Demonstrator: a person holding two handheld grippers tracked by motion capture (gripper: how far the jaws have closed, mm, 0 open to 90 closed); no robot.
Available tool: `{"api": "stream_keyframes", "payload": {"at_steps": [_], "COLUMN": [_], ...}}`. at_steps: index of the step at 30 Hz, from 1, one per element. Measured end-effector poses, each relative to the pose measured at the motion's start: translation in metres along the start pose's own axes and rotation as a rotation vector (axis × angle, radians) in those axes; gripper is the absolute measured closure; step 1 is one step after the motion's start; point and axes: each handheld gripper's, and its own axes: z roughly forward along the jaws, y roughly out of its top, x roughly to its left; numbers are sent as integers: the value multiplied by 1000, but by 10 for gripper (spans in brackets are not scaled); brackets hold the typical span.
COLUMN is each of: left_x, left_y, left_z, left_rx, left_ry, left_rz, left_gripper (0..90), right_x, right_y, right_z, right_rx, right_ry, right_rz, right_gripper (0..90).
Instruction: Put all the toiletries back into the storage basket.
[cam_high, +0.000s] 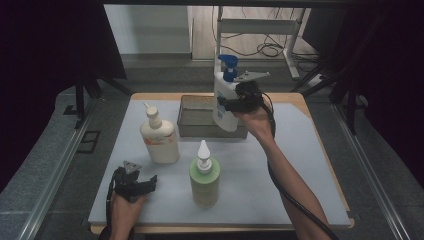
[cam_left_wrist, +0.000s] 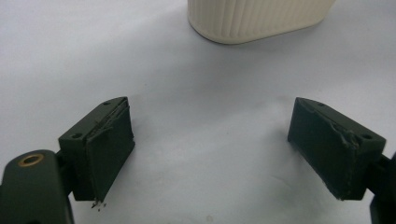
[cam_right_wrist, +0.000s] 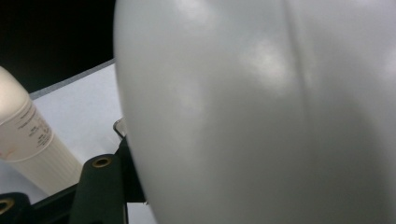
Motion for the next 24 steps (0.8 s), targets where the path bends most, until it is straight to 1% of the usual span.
{"api": "stream_keyframes", "payload": {"at_steps": [3,13,14,24], "left_x": [0,0,0,0], "left_y": [0,0,0,0], "left_z": [0,0,0,0], "left_rx": [0,1,1,1], "left_ry": [0,-1,-1,-1], "left_rz": [0,1,1,0], "left_gripper": [137,137,137,137], "right_x": [1,9,9,13], "right_y": [2,13,13,23], "right_z": [4,31,31,55], "right_rx": [1,0,0,0], "right_ry": [1,12,12,6], "right_rz": [-2,0,0,0], "right_gripper": [380,381,381,380]}}
